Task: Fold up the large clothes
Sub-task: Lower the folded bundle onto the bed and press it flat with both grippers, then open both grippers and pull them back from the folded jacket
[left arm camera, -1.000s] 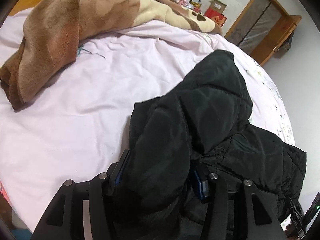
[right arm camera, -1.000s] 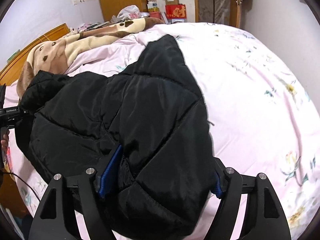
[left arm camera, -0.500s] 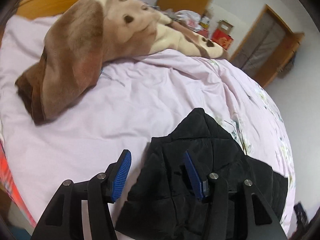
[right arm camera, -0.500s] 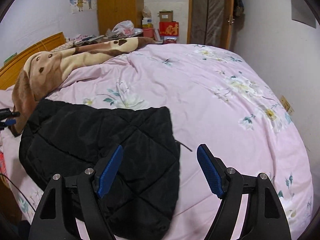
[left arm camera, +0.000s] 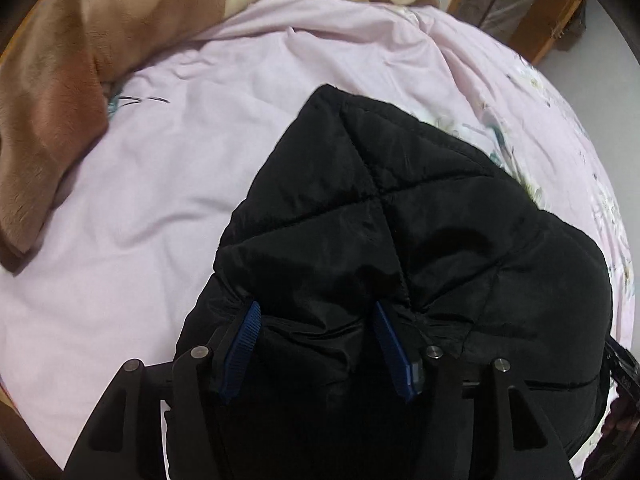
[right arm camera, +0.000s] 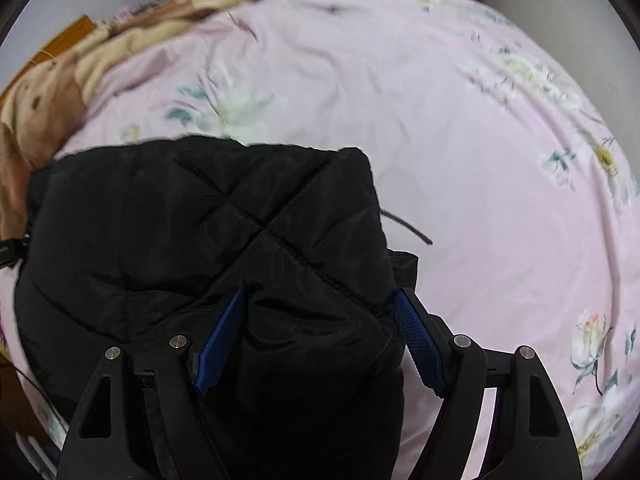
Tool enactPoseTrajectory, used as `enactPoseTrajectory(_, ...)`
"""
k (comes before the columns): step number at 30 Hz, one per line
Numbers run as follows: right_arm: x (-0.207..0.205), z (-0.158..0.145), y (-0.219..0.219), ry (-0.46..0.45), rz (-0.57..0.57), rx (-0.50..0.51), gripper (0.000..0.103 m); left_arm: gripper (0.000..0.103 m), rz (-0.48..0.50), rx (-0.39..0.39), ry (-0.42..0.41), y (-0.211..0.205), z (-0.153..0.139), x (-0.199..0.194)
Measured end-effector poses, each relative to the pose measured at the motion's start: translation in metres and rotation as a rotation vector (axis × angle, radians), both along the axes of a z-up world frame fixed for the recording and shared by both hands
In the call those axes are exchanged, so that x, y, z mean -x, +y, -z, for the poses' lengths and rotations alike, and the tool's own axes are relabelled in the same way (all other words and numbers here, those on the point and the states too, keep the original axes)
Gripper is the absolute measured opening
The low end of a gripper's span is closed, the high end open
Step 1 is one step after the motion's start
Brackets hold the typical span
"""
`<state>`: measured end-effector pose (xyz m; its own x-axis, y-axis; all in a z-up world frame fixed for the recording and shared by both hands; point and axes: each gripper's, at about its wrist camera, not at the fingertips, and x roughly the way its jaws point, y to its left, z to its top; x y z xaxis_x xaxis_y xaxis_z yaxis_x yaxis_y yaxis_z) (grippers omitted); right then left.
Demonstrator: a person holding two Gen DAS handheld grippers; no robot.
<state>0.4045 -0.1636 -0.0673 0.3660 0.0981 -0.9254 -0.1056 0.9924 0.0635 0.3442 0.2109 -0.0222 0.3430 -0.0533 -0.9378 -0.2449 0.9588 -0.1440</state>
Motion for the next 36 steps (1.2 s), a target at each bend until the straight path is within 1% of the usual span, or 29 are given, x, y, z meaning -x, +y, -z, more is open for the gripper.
enactPoseTrajectory(1, -0.005, 0.006, -0.001, 0.028, 0.007, -0.009, 0.077, 0.06, 0.004, -0.006, 0.007, 0.0, 0.002, -0.004)
enactPoseTrajectory(2, -0.012, 0.013, -0.005, 0.067, 0.025, -0.04, 0.078, 0.06, 0.006, -0.012, 0.012, 0.003, 0.006, -0.009)
enactPoseTrajectory(4, -0.018, 0.02, -0.009, 0.09, 0.044, -0.065, 0.08, 0.061, -0.001, -0.019, 0.02, 0.002, 0.009, -0.012)
enactPoseTrajectory(7, -0.015, 0.018, -0.002, 0.074, 0.023, -0.023, 0.08, 0.062, -0.012, -0.043, 0.034, -0.002, 0.014, -0.013)
enactPoseTrajectory(10, -0.008, 0.007, 0.0, 0.037, 0.018, -0.005, 0.08, 0.062, -0.04, -0.047, 0.02, -0.004, 0.005, -0.007)
enactPoseTrajectory(12, -0.002, -0.004, 0.0, -0.005, 0.023, -0.008, 0.08, 0.062, -0.053, -0.041, -0.015, -0.004, -0.008, 0.002)
enactPoseTrajectory(14, 0.01, -0.025, -0.001, -0.103, 0.017, 0.023, 0.08, 0.062, -0.061, -0.031, -0.034, -0.004, -0.018, 0.011)
enactPoseTrajectory(16, 0.019, -0.042, -0.001, -0.168, 0.019, 0.055, 0.08, 0.062, -0.077, -0.021, -0.044, -0.002, -0.029, 0.022)
enactPoseTrajectory(18, 0.028, -0.061, 0.0, -0.212, 0.017, 0.068, 0.08, 0.062, -0.09, -0.003, -0.064, -0.003, -0.041, 0.033)
enactPoseTrajectory(20, 0.046, -0.083, 0.0, -0.278, -0.001, 0.05, 0.08, 0.062, -0.103, 0.01, -0.107, -0.006, -0.058, 0.05)
enactPoseTrajectory(22, 0.069, -0.097, 0.001, -0.314, -0.034, 0.025, 0.08, 0.062, -0.075, 0.008, -0.144, -0.014, -0.069, 0.066)
enactPoseTrajectory(24, 0.092, -0.101, 0.002, -0.333, -0.065, -0.018, 0.08, 0.062, -0.032, -0.011, -0.168, -0.027, -0.074, 0.086)
enactPoseTrajectory(26, 0.115, -0.09, 0.003, -0.303, -0.083, -0.056, 0.08, 0.062, -0.012, 0.001, -0.164, -0.036, -0.069, 0.099)
enactPoseTrajectory(27, 0.121, -0.082, 0.004, -0.285, -0.082, -0.072, 0.08, 0.062, -0.008, 0.007, -0.151, -0.04, -0.062, 0.107)
enactPoseTrajectory(29, 0.128, -0.059, 0.006, -0.224, -0.074, -0.105, 0.08, 0.062, 0.0, -0.002, -0.122, -0.046, -0.049, 0.114)
enactPoseTrajectory(31, 0.124, -0.031, 0.009, -0.156, -0.056, -0.075, 0.08, 0.062, -0.017, -0.045, -0.065, -0.046, -0.03, 0.115)
enactPoseTrajectory(32, 0.121, -0.021, 0.01, -0.131, -0.05, -0.061, 0.08, 0.062, -0.029, -0.035, -0.057, -0.043, -0.024, 0.115)
enactPoseTrajectory(34, 0.115, -0.005, 0.01, -0.097, -0.035, -0.057, 0.08, 0.062, -0.052, 0.014, -0.05, -0.036, -0.016, 0.113)
enactPoseTrajectory(36, 0.11, 0.002, 0.009, -0.091, -0.029, -0.056, 0.08, 0.062, -0.051, 0.018, -0.041, -0.034, -0.016, 0.109)
